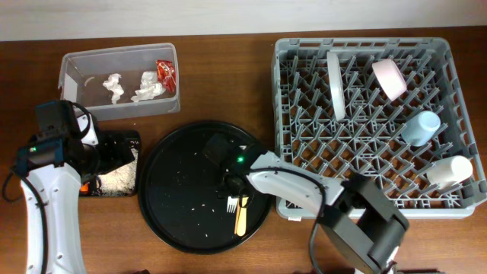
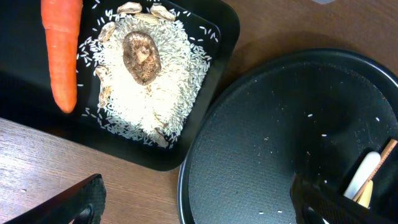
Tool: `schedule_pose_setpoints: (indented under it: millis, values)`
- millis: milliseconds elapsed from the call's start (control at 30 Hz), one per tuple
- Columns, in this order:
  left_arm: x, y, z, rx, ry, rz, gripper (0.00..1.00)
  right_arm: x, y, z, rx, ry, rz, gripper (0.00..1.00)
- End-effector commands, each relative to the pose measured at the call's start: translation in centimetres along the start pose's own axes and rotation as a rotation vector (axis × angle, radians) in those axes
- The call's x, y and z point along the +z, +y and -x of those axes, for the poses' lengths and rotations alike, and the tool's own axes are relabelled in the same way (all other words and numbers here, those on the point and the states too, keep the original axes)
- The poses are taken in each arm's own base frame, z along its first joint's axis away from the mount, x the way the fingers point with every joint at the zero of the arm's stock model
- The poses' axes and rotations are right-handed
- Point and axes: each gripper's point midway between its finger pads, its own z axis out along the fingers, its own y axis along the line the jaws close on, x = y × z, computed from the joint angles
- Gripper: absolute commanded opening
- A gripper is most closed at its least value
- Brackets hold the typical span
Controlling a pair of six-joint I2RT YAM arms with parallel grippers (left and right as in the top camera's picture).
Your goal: Sort waste into correct bins and load items into the dishwasher rack
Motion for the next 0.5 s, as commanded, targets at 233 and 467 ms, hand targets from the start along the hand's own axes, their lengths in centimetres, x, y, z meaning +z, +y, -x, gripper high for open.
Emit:
schedule_pose_setpoints:
  millis: [233,467]
  values:
    - [-0.5,-0.3,0.3,-0.002,-0.016,-0.016,0.95,-1.0,-0.1,2.0,-0.053,-0.181,-0.159,0.61]
    - [-0.5,-0.2,0.2,-0.003,-0.012,-0.015,0.95,-0.6,0.9,2.3,0.018,-0.178,-0.161,0.61]
